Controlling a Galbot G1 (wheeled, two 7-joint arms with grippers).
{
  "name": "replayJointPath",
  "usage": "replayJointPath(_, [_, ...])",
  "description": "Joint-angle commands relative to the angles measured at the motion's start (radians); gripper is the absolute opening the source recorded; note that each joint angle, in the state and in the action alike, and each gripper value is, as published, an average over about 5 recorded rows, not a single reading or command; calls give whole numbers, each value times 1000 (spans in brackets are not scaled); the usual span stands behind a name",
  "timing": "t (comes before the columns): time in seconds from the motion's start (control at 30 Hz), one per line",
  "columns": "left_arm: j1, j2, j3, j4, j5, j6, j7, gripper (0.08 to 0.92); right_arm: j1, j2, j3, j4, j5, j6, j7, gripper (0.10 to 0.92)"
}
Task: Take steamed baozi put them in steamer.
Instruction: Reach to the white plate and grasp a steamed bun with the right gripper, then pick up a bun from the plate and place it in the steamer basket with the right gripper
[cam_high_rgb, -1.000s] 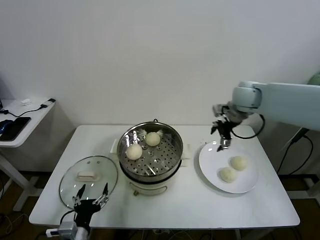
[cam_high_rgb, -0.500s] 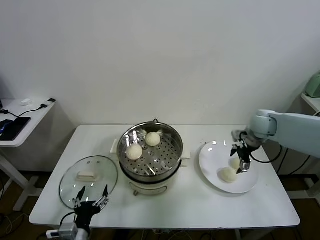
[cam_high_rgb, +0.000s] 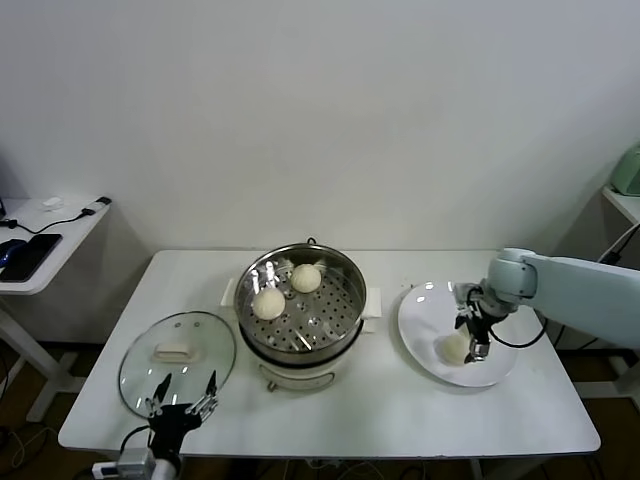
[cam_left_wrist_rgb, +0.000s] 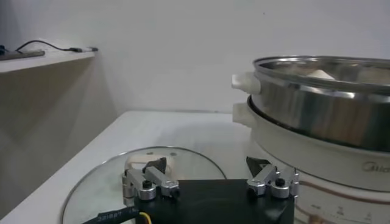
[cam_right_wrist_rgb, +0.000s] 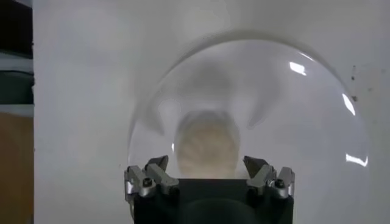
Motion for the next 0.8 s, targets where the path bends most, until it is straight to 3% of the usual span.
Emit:
replayJointPath(0.03, [-4,3,2,1,1,0,3,823,-73,13,65,-37,-31,-10,23,820])
replayJointPath(0.8, [-4,4,3,-11,-2,2,21,823,-2,35,16,-26,-32,-4,-34,649])
